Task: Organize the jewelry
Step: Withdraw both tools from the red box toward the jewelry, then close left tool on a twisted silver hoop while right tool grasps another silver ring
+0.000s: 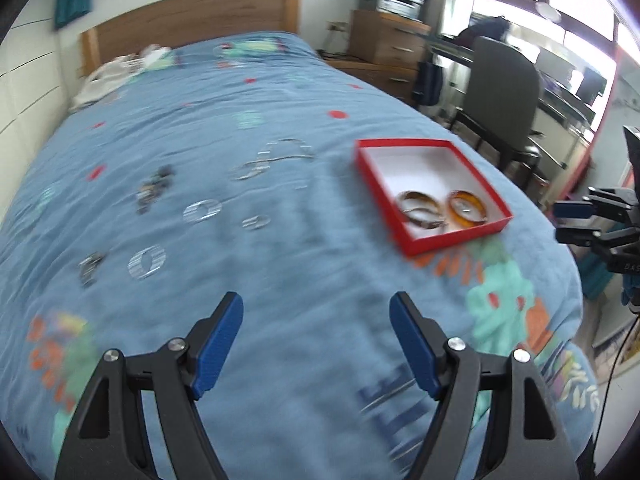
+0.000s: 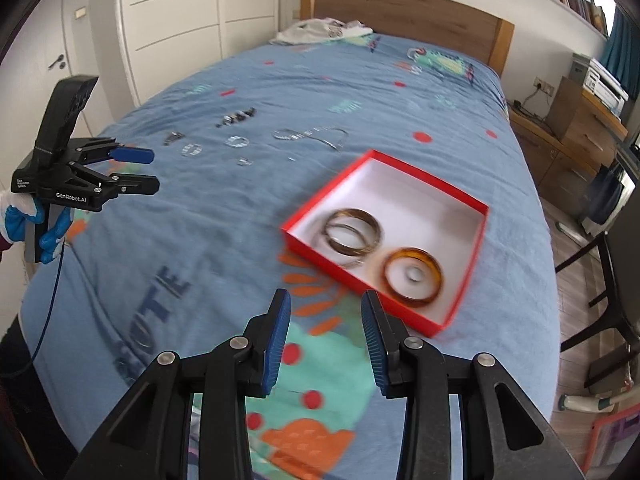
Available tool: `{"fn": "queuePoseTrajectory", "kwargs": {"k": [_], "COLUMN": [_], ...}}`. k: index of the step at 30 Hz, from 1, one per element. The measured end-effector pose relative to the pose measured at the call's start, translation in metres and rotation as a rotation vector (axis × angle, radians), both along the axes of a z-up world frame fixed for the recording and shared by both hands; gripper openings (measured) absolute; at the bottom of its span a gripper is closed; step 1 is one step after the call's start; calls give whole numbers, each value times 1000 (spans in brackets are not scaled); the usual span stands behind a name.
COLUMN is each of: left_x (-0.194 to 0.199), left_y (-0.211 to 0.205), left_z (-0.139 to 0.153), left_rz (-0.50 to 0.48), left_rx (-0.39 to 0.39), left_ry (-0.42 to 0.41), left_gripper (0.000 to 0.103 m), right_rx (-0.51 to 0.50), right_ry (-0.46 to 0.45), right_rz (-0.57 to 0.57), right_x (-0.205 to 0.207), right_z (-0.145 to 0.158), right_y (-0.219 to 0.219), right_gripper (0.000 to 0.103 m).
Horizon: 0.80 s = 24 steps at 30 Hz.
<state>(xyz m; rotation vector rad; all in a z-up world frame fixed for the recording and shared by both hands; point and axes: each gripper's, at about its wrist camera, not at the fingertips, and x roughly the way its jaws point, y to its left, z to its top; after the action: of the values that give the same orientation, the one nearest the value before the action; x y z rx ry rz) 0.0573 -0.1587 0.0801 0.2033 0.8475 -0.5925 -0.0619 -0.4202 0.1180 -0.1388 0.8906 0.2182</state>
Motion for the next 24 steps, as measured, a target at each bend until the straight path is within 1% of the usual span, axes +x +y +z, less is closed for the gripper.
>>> {"fn": "queuePoseTrajectory", "kwargs": {"k": [6, 10, 12, 16, 19, 20, 24], "left_x": [-7, -1, 5, 19, 30, 36, 60], "left_y": [82, 119, 134, 152, 152, 152, 143], "left_z": [4, 1, -2, -11, -19, -23, -38], "left_rz": [123, 190, 218, 262, 280, 282, 287], "left_rx": [-9, 10, 6, -9, -12, -16, -22], "left_ry": [-38, -56, -51, -32, -17, -9, 16], "left_gripper": [74, 74, 74, 74, 74, 74, 74], "right_rx": [21, 39, 48, 65, 80, 83, 101], "right_ry": [-27, -29, -23, -5, 3, 5, 15], "right_rz": [34, 59, 69, 95, 108, 111, 111], "right_x": [-1, 7, 15, 36, 51, 57, 87], "right_z": [6, 2, -2, -11, -18, -21, -35], "right_y": [48, 77, 90, 114, 125, 128, 137], "right_gripper": [37, 37, 37, 37, 37, 39, 40]}}
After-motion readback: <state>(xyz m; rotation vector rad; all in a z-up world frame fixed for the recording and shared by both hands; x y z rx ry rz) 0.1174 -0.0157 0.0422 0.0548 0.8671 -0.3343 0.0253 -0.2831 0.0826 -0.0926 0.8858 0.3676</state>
